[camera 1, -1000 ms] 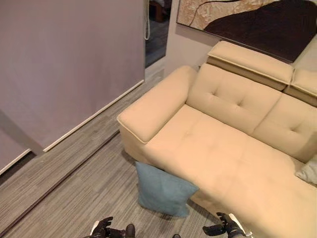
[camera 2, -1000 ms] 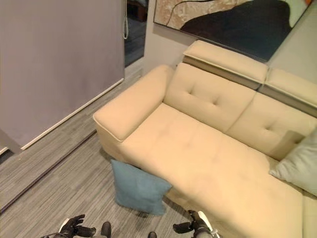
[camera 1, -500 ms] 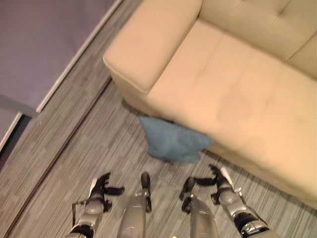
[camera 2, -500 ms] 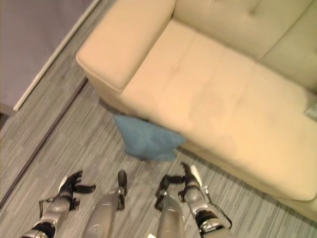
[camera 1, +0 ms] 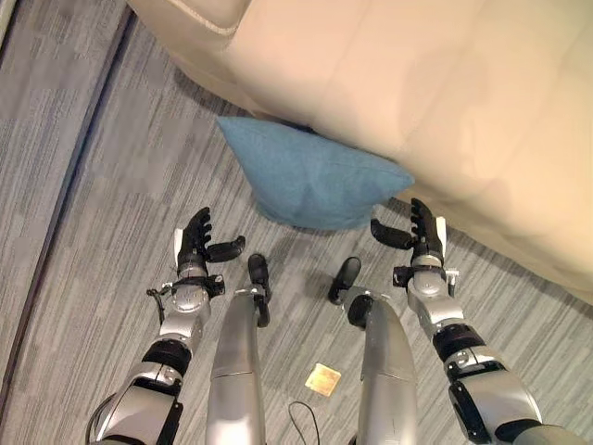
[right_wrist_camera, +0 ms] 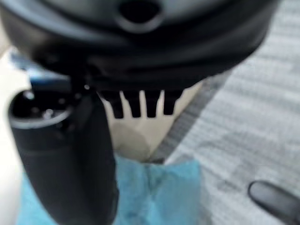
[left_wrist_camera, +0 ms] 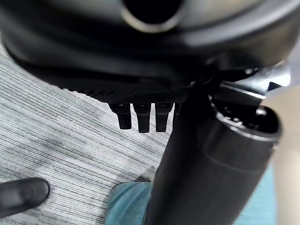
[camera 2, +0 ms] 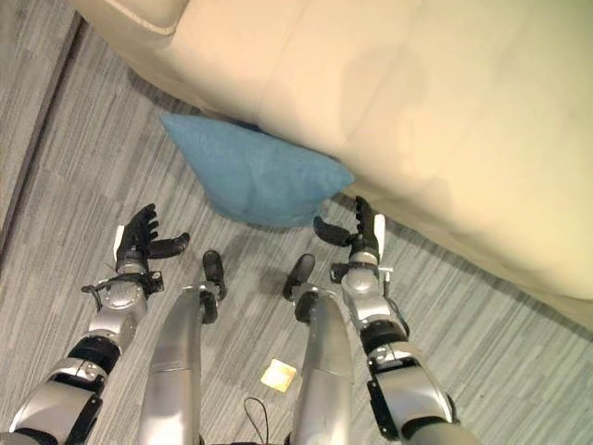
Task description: Pick up all the scattered cushions and arrange them neatly on the sofa.
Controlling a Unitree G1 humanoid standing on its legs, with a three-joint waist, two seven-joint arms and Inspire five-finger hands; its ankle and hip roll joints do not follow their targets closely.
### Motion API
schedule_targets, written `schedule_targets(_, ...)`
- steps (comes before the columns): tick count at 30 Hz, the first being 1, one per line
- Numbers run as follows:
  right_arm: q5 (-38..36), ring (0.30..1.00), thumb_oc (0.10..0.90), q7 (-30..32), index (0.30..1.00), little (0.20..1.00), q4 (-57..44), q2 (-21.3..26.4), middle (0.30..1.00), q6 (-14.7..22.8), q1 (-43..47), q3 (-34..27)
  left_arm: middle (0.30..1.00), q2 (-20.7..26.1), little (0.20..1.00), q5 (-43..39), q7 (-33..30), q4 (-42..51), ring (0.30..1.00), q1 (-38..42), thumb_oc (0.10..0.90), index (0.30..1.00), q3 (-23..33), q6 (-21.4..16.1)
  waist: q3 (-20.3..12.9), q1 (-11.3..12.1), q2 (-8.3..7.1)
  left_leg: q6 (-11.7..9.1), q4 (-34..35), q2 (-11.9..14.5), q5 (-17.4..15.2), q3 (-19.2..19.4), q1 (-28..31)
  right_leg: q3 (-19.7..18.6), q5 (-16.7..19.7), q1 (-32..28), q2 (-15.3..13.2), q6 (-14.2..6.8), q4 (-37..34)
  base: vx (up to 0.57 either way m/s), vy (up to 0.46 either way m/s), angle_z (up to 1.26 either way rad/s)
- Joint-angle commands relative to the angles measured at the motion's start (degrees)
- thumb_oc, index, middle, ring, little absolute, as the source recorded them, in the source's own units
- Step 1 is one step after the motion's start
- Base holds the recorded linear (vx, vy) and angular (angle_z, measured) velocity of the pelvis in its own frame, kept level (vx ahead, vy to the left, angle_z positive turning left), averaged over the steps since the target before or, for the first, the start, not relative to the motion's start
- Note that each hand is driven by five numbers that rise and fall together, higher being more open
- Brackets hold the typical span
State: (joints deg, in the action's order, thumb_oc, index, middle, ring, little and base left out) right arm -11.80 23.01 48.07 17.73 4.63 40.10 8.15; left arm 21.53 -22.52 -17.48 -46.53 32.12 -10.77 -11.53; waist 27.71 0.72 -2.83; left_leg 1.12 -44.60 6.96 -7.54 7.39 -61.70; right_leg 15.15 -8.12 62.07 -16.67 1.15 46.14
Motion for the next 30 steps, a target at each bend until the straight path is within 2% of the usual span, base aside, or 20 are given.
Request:
schedule_targets(1, -3.0, 0.9, 0.8, 0.8, 0.9, 0.9, -3.7, 1.1, 0.9, 5.1, -3.7, 2.2, 0.9, 2.4, 0.9, 0.7, -3.3, 2.0, 0.9, -4.8, 0.8, 0.9, -0.6, -3.4, -9.3, 0.4, 1.03, -1.0, 2.3, -1.9, -2.5, -3.9, -1.7, -1.8, -1.4, -0.5, -0.7, -7.1, -1.2, 0.0, 0.015, 0.04)
schedule_targets(4, -3.2, 0.9, 0.8, 0.5, 0.9, 0.9, -5.0, 1.2, 0.9, 5.5, 1.5, 5.2, 0.9, 3.1, 0.9, 0.6, -3.9, 3.2, 0.9, -1.4, 0.8, 0.9, -2.1, -3.6, -10.0, 0.7, 1.06, -0.9, 1.6, -2.4, -2.2, -4.8, -5.5, -2.1, -1.8, 3.3, -1.3, -6.7, 0.3, 0.01, 0.013, 0.11)
schedule_targets(12, -3.7, 0.9, 0.8, 0.5, 0.9, 0.9, -5.8, 0.2, 0.9, 6.1, 11.4, 9.8, 0.9, 3.6, 0.9, -0.1, -5.1, 1.4, 0.9, 9.1, 0.8, 0.9, -6.4, -4.0, -11.2, 0.8, 0.83, -1.0, 1.0, -3.8, -1.5, -6.5, -10.6, -2.0, -2.1, 7.6, -2.4, -6.7, 1.0, 0.02, -0.001, 0.05)
schedule_targets(16, -4.1, 0.9, 0.8, 0.5, 0.9, 0.9, -11.9, -0.7, 0.9, 7.5, 15.9, 11.9, 0.9, 3.9, 0.9, -0.6, -6.6, -1.2, 0.9, 19.8, 0.8, 0.9, -9.9, -3.4, -11.9, -0.9, -0.37, -1.2, 0.2, -4.2, -1.4, -7.7, -13.6, -1.9, -1.7, 9.9, -2.2, -7.2, 0.9, 0.04, 0.004, 0.11)
schedule_targets(20, -3.5, 0.9, 0.8, 0.8, 0.9, 0.9, -14.1, -0.7, 0.9, 7.6, 16.9, 12.5, 0.9, 2.9, 0.9, -2.2, -6.6, -1.3, 0.9, 23.4, 0.8, 0.9, -11.0, -3.5, -12.1, -1.8, -0.92, -1.1, -0.8, -4.3, -1.9, -8.0, -14.9, -2.0, -1.5, 10.8, -1.7, -7.5, 1.0, 0.01, 0.004, -0.05)
schedule_targets(21, -3.5, 0.9, 0.8, 0.8, 0.9, 0.9, -14.8, -0.7, 0.9, 7.7, 17.2, 12.6, 0.862, 2.3, 0.862, -2.7, -6.5, -1.5, 0.862, 24.4, 0.775, 0.862, -11.4, -3.4, -12.1, -2.2, -1.05, -1.1, -1.0, -4.2, -2.0, -8.1, -15.1, -2.1, -1.5, 11.0, -1.5, -7.6, 1.0, 0.03, 0.04, -0.09)
schedule_targets(22, -4.1, 0.347, 0.431, 0.7, 0.347, 0.347, -16.1, -0.8, 0.347, 8.2, 18.1, 12.4, 0.3, 0.6, 0.3, -5.1, -6.1, -2.4, 0.3, 26.7, 0.4, 0.3, -11.7, -3.4, -12.3, -3.0, -1.25, -0.9, -2.4, -4.1, -2.6, -8.1, -16.4, -2.3, -1.4, 12.0, -1.3, -7.7, 1.5, 0.03, 0.039, -0.07)
schedule_targets(23, -4.1, 0.3, 0.4, 0.7, 0.3, 0.3, -16.1, -0.8, 0.3, 8.2, 18.1, 12.4, 0.3, 0.6, 0.3, -5.1, -6.1, -2.4, 0.3, 26.7, 0.4, 0.3, -11.7, -3.4, -12.3, -3.0, -1.25, -0.9, -2.4, -4.1, -2.6, -8.1, -16.5, -2.3, -1.4, 12.1, -1.3, -7.7, 1.5, 0.04, 0.039, -0.06)
schedule_targets(27, -4.7, 0.3, 0.4, 0.5, 0.3, 0.3, -18.8, -0.7, 0.3, 9.1, 17.5, 11.6, 0.3, -1.0, 0.3, -6.9, -5.6, -0.3, 0.3, 27.3, 0.4, 0.3, -11.8, -3.9, -12.7, -3.8, -1.11, -0.6, -3.8, -4.3, -3.2, -7.9, -17.1, -2.8, -1.5, 13.1, -1.1, -7.6, 2.3, 0.03, 0.029, -0.05)
schedule_targets(30, -4.1, 0.3, 0.4, -0.4, 0.3, 0.3, -21.0, -0.7, 0.3, 9.6, 14.8, 10.5, 0.3, -2.5, 0.3, -6.7, -5.0, 3.4, 0.3, 24.4, 0.4, 0.3, -11.3, -4.4, -13.6, -3.9, -0.64, -0.4, -3.2, -4.5, -3.5, -7.4, -16.1, -3.2, -1.7, 12.6, -1.1, -7.5, 2.2, 0.03, 0.035, -0.04)
